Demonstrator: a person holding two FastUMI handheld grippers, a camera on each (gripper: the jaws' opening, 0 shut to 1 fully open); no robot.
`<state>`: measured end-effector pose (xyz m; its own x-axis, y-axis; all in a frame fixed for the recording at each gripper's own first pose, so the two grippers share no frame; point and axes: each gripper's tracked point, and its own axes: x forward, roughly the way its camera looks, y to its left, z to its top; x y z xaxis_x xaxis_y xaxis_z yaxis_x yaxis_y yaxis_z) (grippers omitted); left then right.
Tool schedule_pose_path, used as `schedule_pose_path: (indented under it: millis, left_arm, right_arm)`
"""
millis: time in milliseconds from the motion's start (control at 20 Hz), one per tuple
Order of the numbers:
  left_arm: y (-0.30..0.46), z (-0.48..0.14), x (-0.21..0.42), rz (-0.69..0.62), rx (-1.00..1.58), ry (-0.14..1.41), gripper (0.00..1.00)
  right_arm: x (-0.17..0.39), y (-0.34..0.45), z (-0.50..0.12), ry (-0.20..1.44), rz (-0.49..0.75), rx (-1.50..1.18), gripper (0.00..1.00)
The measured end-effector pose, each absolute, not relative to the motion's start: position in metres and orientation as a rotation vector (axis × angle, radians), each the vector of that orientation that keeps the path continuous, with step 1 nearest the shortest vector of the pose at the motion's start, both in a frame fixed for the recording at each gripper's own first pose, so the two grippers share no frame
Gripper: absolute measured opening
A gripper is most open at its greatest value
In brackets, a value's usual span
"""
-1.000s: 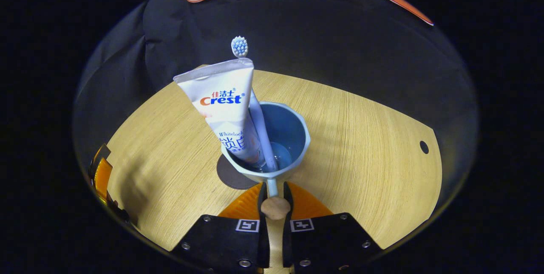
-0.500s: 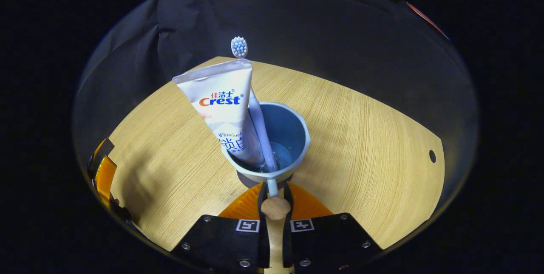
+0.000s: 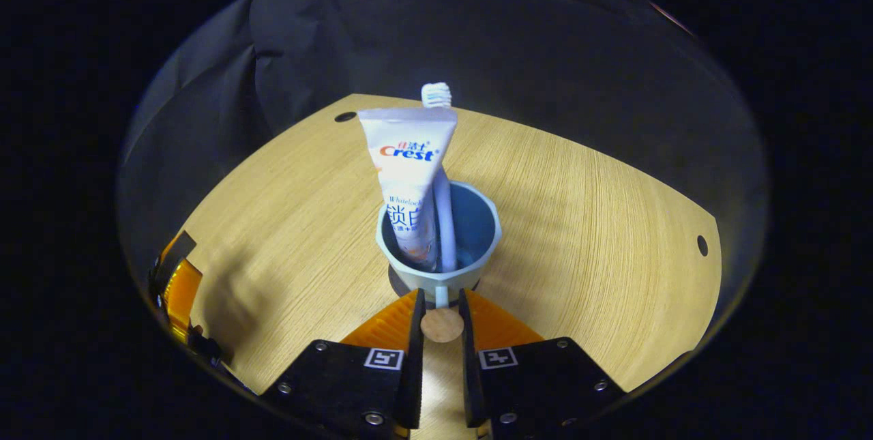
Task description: Put the toothbrush and toothpaste on the desktop into the cup, then pick up the cup and place it on the coaster on the desktop.
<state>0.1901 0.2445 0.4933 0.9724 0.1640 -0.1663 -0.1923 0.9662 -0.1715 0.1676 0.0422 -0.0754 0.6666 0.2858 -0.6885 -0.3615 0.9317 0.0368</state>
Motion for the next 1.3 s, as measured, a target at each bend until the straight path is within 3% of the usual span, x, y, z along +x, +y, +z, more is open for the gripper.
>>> schedule_pose_path:
  millis: [50, 100, 250, 400, 500, 600, 1300]
  left_arm:
    - [0.243, 0.493, 0.192, 0.179, -0.182, 0.154, 0.97]
    - [0.243, 0.493, 0.194, 0.175, -0.175, 0.152, 0.97]
    - [0.231, 0.501, 0.199, 0.163, -0.148, 0.142, 0.99]
    - [0.219, 0.510, 0.203, 0.149, -0.120, 0.130, 0.97]
    - [0.211, 0.519, 0.207, 0.141, -0.096, 0.118, 0.97]
    - [0.202, 0.528, 0.211, 0.128, -0.071, 0.100, 0.97]
    - [0.119, 0.591, 0.217, 0.038, 0.052, -0.012, 0.97]
  right_arm:
    - [0.171, 0.041, -0.071, 0.735, 0.369, -0.102, 0.31]
    - [0.174, 0.041, -0.066, 0.715, 0.376, -0.093, 0.29]
    - [0.174, 0.041, -0.047, 0.648, 0.390, -0.046, 0.38]
    - [0.186, 0.034, -0.044, 0.559, 0.381, -0.033, 0.53]
    - [0.188, 0.031, -0.043, 0.502, 0.368, -0.030, 0.68]
    - [0.190, 0.030, -0.041, 0.457, 0.358, -0.025, 0.74]
    - [0.205, 0.008, -0.016, 0.166, 0.206, 0.036, 0.75]
